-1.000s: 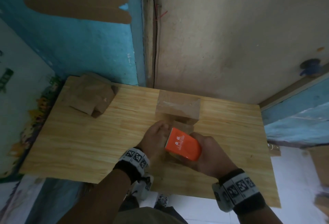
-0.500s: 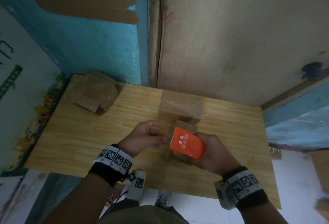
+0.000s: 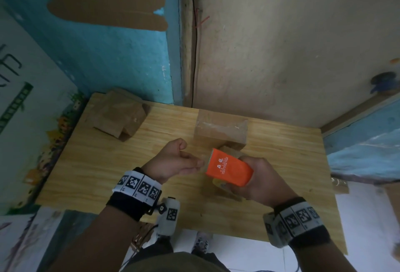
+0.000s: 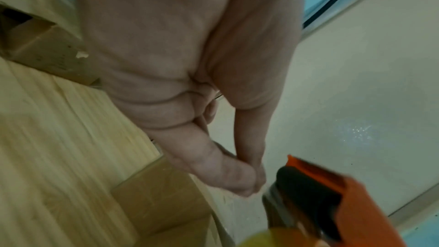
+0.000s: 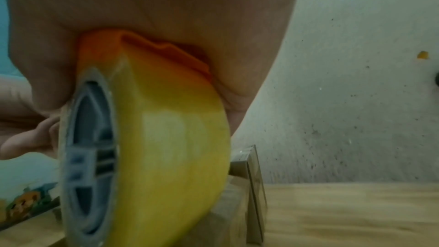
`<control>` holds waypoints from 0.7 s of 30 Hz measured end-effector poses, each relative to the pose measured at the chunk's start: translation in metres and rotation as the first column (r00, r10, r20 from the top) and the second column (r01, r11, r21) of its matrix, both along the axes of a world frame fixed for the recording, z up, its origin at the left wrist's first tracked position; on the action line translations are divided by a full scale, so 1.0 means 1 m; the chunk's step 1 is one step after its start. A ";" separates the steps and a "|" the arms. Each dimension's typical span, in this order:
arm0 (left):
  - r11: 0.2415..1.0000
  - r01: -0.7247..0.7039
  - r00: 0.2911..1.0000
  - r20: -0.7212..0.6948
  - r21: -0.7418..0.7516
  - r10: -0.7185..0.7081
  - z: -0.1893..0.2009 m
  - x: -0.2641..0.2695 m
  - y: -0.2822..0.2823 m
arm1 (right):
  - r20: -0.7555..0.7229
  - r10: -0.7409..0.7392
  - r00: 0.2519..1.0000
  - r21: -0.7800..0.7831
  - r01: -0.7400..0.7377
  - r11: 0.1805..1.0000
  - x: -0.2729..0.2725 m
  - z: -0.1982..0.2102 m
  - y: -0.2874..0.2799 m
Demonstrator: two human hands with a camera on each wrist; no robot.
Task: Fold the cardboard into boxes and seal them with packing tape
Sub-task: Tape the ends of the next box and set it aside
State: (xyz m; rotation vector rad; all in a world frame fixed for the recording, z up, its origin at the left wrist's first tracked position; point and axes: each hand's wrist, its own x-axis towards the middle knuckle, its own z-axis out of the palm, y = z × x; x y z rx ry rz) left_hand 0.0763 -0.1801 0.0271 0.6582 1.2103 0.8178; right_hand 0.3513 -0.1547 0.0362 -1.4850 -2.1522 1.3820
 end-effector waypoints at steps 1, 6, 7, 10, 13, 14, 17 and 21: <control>1.000 -0.018 1.000 0.020 -0.001 0.018 -0.003 0.001 -0.001 | -0.027 -0.023 0.999 -0.024 0.022 0.999 -0.001 -0.003 0.000; 0.997 -0.075 0.997 0.034 -0.020 0.076 -0.002 -0.001 -0.002 | -0.082 -0.037 0.996 -0.054 0.033 0.998 -0.008 -0.012 0.001; 0.996 -0.088 0.996 0.006 -0.033 0.088 0.000 -0.003 -0.002 | -0.073 -0.013 0.997 -0.053 0.009 0.999 -0.009 -0.013 0.002; 0.992 -0.113 0.992 -0.071 -0.065 0.108 0.005 -0.009 0.000 | -0.007 0.071 0.997 0.008 -0.071 0.997 -0.012 -0.011 0.006; 0.986 -0.140 0.987 -0.095 -0.089 0.132 0.006 -0.013 0.002 | 0.078 0.115 0.990 0.122 -0.124 0.985 -0.014 -0.005 0.013; 0.985 -0.146 0.986 -0.100 -0.095 0.137 0.005 -0.013 0.003 | 0.072 0.119 0.990 0.134 -0.128 0.983 -0.014 -0.004 0.015; 0.983 -0.151 0.985 -0.097 -0.103 0.141 0.005 -0.016 0.004 | 0.022 0.113 0.993 0.097 -0.115 0.989 -0.016 -0.010 0.014; 0.988 -0.141 0.984 -0.115 -0.067 0.132 0.002 -0.022 0.002 | -0.051 0.079 0.996 0.049 -0.077 0.996 -0.025 -0.021 0.011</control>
